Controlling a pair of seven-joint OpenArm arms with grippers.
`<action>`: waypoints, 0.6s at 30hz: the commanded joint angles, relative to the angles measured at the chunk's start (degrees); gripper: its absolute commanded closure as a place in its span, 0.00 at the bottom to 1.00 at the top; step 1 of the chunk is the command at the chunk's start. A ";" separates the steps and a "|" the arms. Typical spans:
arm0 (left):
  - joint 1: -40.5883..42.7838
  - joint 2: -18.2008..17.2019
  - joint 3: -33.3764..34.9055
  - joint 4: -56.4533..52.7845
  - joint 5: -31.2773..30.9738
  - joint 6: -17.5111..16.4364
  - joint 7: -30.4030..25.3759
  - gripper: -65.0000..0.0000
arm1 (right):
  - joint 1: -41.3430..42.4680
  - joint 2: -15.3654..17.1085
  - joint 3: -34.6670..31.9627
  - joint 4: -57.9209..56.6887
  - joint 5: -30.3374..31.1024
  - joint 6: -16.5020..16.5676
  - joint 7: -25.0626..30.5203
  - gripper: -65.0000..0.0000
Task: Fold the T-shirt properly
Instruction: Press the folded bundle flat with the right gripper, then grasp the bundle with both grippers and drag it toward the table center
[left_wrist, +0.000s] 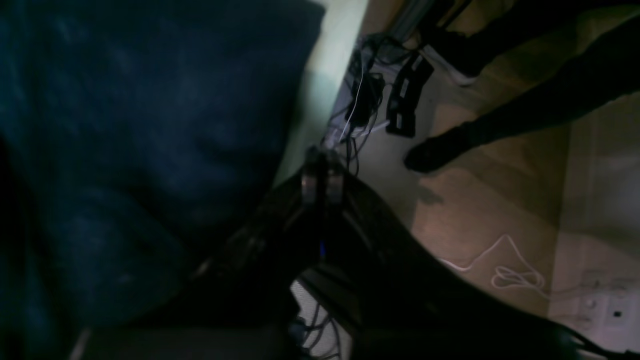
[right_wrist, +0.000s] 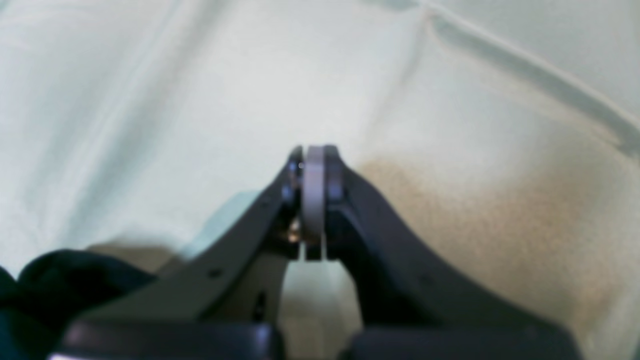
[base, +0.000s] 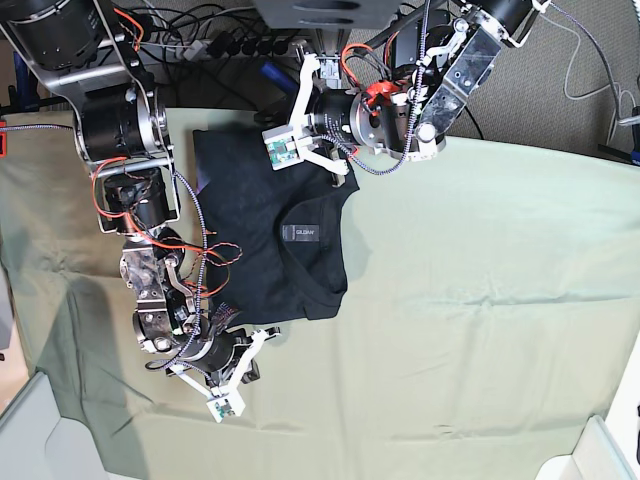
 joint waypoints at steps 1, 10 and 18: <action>-0.46 0.37 0.04 -0.04 -0.35 -0.32 -2.27 1.00 | 2.16 0.15 0.17 0.70 0.28 4.66 1.40 1.00; -6.88 0.33 -0.13 -7.02 4.42 1.57 -4.44 1.00 | 1.99 1.57 -4.11 0.68 0.35 4.68 -2.51 1.00; -12.50 -1.01 -4.87 -10.16 6.47 2.16 -4.46 1.00 | 2.01 5.99 -6.45 0.70 4.22 4.63 -5.14 1.00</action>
